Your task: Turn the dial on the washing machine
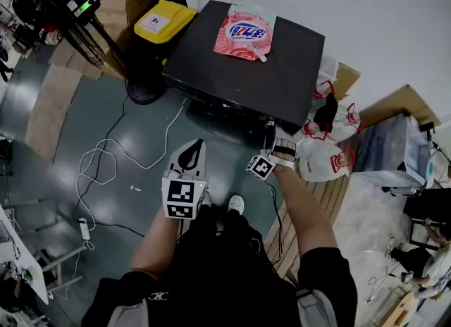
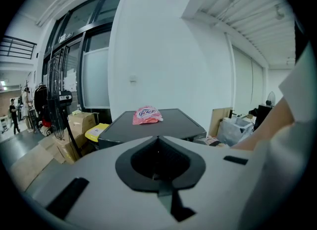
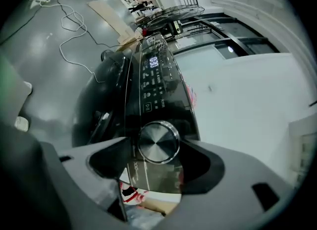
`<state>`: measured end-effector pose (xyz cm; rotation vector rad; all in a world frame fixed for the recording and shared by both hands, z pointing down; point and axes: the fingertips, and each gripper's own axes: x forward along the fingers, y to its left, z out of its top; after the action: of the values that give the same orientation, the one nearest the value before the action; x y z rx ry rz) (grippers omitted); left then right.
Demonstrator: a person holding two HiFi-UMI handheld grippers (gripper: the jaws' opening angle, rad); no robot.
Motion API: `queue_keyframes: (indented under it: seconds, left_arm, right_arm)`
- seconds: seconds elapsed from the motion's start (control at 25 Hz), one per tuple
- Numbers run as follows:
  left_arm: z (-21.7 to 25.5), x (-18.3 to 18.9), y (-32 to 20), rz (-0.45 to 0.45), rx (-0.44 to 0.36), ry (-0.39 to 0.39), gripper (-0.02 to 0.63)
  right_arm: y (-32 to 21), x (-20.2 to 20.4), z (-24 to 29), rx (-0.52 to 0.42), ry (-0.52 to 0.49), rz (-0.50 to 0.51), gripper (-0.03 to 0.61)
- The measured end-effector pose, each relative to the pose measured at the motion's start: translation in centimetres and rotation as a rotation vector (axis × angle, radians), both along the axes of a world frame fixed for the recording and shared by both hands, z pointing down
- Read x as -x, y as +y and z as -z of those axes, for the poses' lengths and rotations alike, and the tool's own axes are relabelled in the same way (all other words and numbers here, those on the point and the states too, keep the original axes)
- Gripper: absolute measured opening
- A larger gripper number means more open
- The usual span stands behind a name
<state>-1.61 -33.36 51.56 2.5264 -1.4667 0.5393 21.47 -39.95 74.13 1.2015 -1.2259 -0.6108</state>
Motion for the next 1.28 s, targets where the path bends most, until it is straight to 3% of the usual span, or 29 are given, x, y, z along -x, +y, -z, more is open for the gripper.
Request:
queue_keyframes:
  seconds: [0.2,0.36,0.48,0.72,1.0,1.28]
  left_arm:
    - [-0.1,0.5,0.6,0.023,-0.001,-0.017,-0.005]
    - [0.0,0.4,1.0,0.029,-0.015,-0.028,-0.005]
    - [0.1,0.5,1.2,0.037,-0.011,-0.033,-0.005]
    - [0.2,0.6,1.3,0.044,-0.016,-0.031,-0.005]
    - [0.7,0.5,1.4,0.048,-0.019,-0.023,-0.005]
    - [0.7,0.6,1.6,0.057,-0.023,-0.024,-0.005]
  right_arm:
    - [-0.3,-0.2,0.0,-0.054,0.006,-0.010,0.264]
    - [-0.3,-0.5,0.3,-0.082,-0.044,-0.050,0.258]
    - [-0.4,-0.5,0.2,-0.091,-0.156,-0.106,0.258]
    - [-0.6,-0.6,0.3,-0.111,-0.502,-0.282,0.256]
    - [-0.5,-0.8,0.5,-0.112,-0.606,-0.338,0.255]
    - [-0.6,-0.9,0.8,-0.088,-0.907,-0.465,0.253]
